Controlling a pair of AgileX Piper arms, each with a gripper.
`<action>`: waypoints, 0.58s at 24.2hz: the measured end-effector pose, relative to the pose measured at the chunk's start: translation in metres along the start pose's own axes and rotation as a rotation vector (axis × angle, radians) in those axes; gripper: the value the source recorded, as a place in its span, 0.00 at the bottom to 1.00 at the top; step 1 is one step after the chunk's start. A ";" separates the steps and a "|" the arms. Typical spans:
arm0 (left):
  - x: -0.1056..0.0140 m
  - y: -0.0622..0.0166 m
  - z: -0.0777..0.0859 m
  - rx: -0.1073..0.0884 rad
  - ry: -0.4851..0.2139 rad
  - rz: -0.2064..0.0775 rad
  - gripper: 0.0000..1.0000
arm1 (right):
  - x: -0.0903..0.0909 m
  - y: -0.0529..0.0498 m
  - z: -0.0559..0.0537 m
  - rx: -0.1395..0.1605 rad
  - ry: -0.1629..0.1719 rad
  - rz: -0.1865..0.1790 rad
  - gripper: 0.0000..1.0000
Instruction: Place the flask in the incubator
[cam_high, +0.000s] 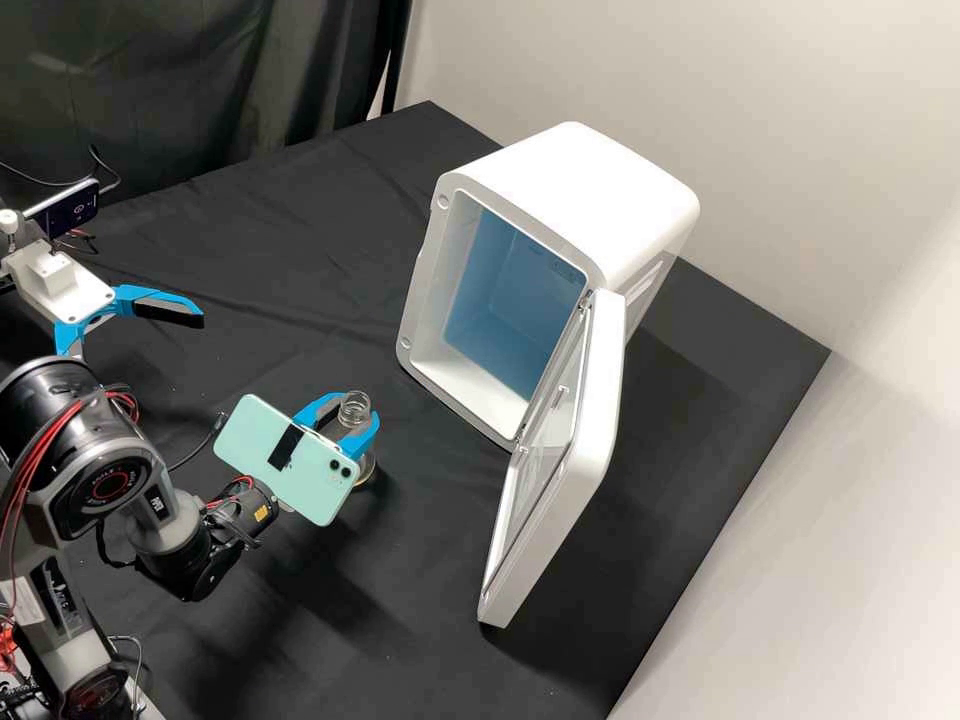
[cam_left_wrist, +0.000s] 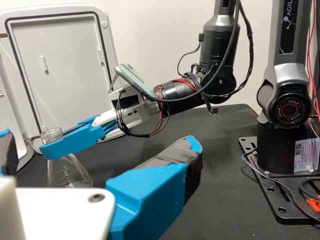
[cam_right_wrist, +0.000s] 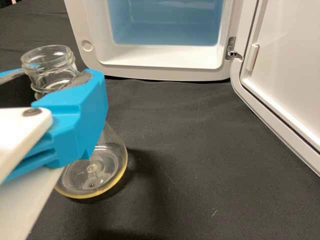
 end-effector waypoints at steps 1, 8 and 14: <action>0.000 0.0000 0.000 0.000 0.000 0.000 1.00 | 0.000 0.000 0.000 0.000 0.000 0.000 0.00; 0.000 0.0000 0.000 0.000 0.000 0.000 1.00 | -0.001 0.001 -0.001 -0.002 0.004 0.005 0.00; 0.000 0.0000 0.000 0.000 0.000 0.000 1.00 | -0.005 0.010 -0.004 0.018 0.015 0.052 0.00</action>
